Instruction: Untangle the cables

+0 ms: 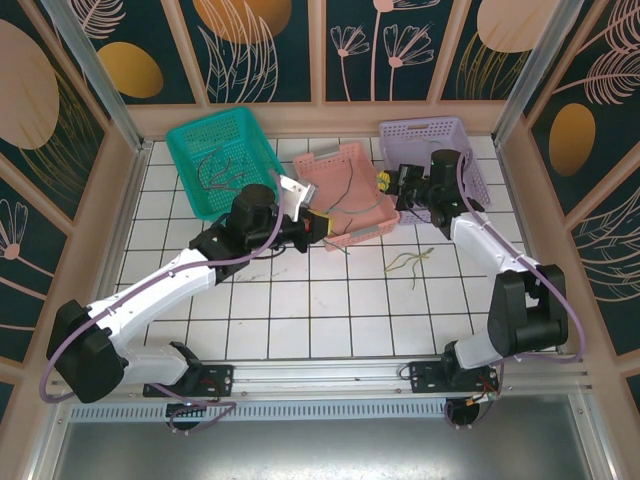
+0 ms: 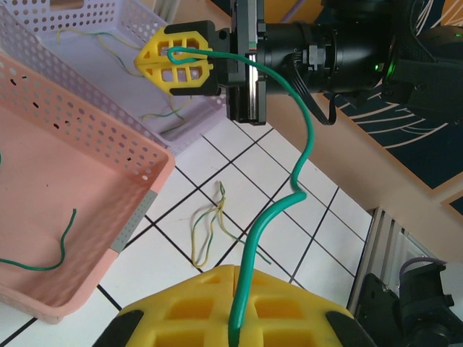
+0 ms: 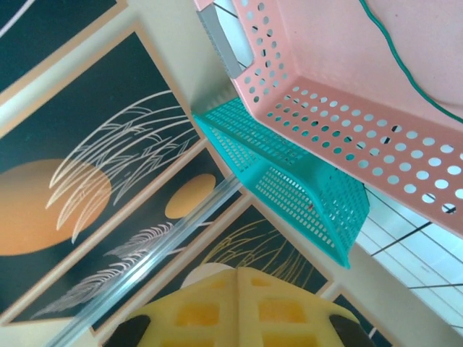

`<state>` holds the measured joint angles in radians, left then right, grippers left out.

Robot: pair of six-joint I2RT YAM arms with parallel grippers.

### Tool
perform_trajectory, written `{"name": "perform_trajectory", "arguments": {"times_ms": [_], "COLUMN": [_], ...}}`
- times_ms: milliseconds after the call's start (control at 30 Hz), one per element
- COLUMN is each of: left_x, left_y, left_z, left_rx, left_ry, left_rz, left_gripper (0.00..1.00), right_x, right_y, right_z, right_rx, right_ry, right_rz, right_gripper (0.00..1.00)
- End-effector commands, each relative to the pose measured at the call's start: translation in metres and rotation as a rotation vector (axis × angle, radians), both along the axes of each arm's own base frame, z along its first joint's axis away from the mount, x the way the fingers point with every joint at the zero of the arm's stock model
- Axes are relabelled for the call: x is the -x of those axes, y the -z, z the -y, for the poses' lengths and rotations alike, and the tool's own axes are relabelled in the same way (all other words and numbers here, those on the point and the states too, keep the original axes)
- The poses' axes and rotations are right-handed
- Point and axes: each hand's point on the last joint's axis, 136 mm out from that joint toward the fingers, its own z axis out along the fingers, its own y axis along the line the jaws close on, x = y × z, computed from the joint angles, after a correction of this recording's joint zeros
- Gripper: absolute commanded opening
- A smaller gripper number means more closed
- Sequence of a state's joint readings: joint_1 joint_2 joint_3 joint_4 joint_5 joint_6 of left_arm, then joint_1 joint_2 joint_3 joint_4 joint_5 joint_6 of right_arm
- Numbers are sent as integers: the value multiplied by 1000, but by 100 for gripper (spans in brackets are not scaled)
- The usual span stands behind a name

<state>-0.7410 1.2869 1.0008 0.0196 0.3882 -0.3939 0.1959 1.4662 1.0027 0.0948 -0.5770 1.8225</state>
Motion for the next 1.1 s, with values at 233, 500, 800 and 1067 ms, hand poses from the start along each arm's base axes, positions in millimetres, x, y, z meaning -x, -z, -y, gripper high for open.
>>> {"name": "perform_trajectory", "arguments": {"times_ms": [233,500,800,1067], "left_x": [26,65,80,87], "left_y": [-30,-35,-34,-17], "left_z": [14,31,17,2], "left_rx": [86,109,114,97], "left_ry": [124,266,259,215], "left_rz": [11,-72,-115,-154], "left_gripper": [0,0,0,0], "right_x": [-28,-77,-78,-74], "right_y": [-42,-131,-172,-188], "right_z": [42,82,107,136], "right_rx": [93,304,593,693], "right_ry": [116,224,268,378], "right_rz": [275,811,1190,1291], "right_gripper": [0,0,0,0]}}
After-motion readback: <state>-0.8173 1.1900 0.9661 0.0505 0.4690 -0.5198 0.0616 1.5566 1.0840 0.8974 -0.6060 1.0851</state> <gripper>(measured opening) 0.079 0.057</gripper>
